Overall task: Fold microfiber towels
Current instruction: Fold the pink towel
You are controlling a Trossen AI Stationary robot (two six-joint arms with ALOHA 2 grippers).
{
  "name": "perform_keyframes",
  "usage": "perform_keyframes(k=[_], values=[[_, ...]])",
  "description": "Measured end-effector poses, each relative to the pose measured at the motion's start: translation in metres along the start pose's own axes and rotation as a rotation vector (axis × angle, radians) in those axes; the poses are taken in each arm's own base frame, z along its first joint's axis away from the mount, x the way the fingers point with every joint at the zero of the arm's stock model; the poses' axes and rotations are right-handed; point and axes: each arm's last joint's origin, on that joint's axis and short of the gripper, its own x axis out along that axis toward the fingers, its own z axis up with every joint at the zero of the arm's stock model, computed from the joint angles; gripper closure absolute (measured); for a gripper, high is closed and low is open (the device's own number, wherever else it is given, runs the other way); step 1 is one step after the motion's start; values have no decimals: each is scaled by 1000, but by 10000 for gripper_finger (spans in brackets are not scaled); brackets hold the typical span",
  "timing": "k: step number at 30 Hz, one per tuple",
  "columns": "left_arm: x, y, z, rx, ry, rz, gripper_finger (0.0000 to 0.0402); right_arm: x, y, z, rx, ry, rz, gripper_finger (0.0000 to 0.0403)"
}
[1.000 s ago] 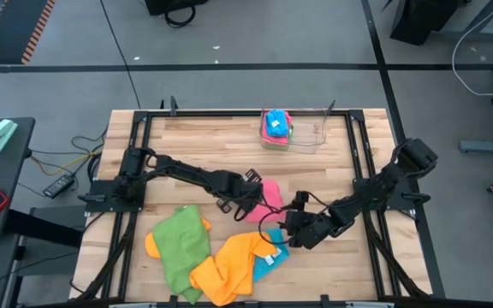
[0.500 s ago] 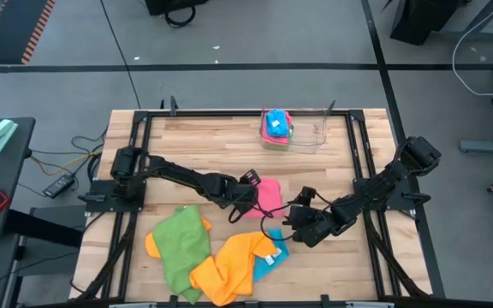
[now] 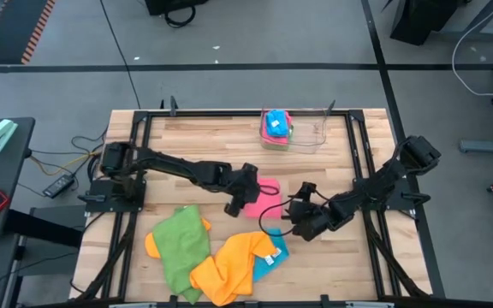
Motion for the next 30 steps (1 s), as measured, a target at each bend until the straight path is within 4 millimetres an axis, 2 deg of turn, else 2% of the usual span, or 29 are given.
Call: perform_keyframes(k=[6, 8, 12, 21, 24, 30], values=[[27, -9, -14, -144, 96, -43, 201, 19, -15, -11, -3, 11, -31, 164], [37, -12, -20, -165, 141, -55, 209, 24, -21, -14, -14, 24, -39, 164], [44, -11, -23, -149, 171, -6, 224, 35, -29, -15, -44, 21, 24, 164], [44, -11, -25, -38, 201, 32, 248, 53, -49, -20, -96, 17, 47, 164], [44, -9, -26, 47, 232, 82, 256, 56, -54, -18, -116, 6, 58, 164], [46, 5, -30, 154, 250, 151, 270, 63, -63, -13, -140, -15, 84, 164]])
